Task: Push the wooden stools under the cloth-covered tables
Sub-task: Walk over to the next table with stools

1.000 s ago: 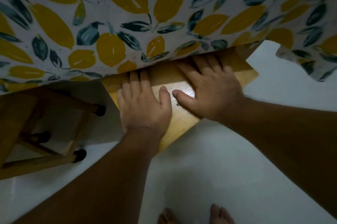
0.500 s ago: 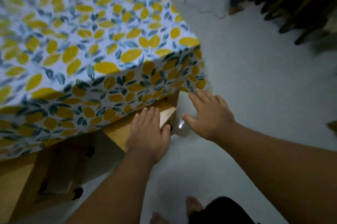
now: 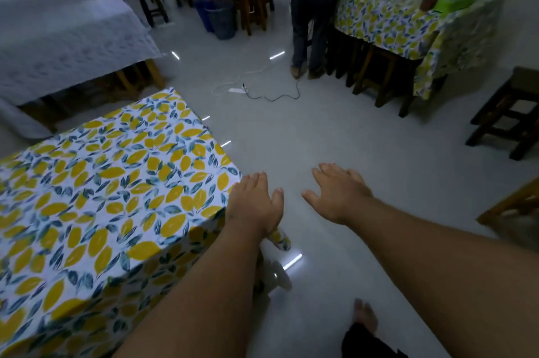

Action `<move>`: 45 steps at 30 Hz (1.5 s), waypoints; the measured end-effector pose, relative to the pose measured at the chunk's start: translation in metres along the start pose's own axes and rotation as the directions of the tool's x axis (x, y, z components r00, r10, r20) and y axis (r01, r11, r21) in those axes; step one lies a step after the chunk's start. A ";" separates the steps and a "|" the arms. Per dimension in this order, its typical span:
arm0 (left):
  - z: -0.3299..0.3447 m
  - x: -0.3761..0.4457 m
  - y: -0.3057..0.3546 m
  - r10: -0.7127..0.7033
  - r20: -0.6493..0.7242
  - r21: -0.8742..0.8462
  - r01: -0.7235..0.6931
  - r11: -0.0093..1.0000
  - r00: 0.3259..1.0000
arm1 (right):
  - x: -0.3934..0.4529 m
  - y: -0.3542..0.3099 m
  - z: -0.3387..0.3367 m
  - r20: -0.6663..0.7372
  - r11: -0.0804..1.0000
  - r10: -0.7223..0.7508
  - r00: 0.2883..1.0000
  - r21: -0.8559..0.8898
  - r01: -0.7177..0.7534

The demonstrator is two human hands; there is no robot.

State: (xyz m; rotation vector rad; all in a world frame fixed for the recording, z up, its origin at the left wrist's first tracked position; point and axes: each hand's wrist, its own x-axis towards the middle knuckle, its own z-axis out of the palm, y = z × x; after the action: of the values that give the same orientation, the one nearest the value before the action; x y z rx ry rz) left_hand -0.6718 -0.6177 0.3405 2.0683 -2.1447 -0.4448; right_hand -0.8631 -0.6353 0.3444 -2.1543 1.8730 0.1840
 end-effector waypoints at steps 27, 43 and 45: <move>-0.089 0.594 -0.095 -0.425 -0.038 -0.158 0.415 0.896 0.904 | 0.656 -0.039 -0.187 0.096 0.925 -0.348 0.933 -0.130 0.358; -0.192 0.841 -0.355 -0.826 -0.085 -0.299 0.777 0.554 0.557 | 1.018 -0.338 -0.247 0.256 0.604 -0.733 0.630 -0.180 0.776; -0.206 0.853 -0.399 -0.870 -0.128 -0.341 0.803 0.489 0.476 | 1.046 -0.395 -0.248 0.276 0.525 -0.785 0.555 -0.181 0.832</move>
State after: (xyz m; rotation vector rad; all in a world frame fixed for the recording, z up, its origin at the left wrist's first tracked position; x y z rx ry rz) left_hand -0.2759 -1.4963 0.3228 2.6945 -0.6871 -0.4061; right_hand -0.3379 -1.6525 0.3417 -2.8634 0.5828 0.4307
